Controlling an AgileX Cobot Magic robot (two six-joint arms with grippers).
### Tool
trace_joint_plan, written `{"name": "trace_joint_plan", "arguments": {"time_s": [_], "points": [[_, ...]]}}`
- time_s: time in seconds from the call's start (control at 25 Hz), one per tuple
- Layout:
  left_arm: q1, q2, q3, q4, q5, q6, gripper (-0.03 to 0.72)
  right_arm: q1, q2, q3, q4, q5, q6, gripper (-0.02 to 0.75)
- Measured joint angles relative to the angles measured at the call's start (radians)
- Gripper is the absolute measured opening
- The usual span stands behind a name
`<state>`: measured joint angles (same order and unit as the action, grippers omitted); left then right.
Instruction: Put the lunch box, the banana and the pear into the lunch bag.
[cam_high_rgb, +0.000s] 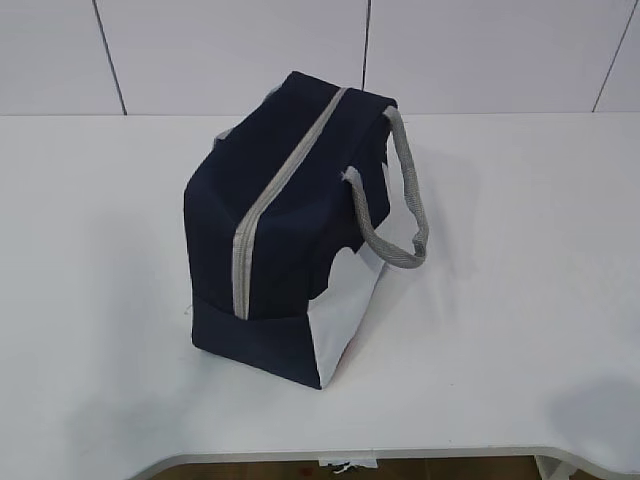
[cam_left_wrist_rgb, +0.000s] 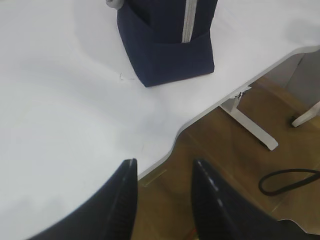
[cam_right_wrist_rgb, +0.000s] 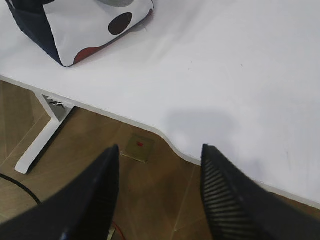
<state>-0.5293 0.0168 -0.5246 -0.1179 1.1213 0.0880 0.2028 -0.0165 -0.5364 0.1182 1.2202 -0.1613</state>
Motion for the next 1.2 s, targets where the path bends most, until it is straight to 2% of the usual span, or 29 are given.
{"name": "trace_joint_plan", "arguments": {"time_s": [0.32, 0.76, 0.96, 1.2], "points": [[0.0, 0.0, 0.0, -0.004, -0.005, 0.0, 0.272, 0.0, 0.0, 0.029, -0.012, -0.058, 0.002, 0.414], [0.0, 0.0, 0.0, 0.124, -0.006, -0.002, 0.254, 0.0, 0.0, 0.032, -0.018, -0.062, 0.006, 0.414], [0.0, 0.0, 0.0, 0.13, -0.006, -0.002, 0.245, 0.0, 0.0, 0.032, -0.018, -0.063, 0.006, 0.414], [0.161, 0.0, 0.0, 0.118, -0.008, -0.002, 0.244, -0.044, 0.0, 0.032, -0.018, -0.064, 0.006, 0.414]]}}
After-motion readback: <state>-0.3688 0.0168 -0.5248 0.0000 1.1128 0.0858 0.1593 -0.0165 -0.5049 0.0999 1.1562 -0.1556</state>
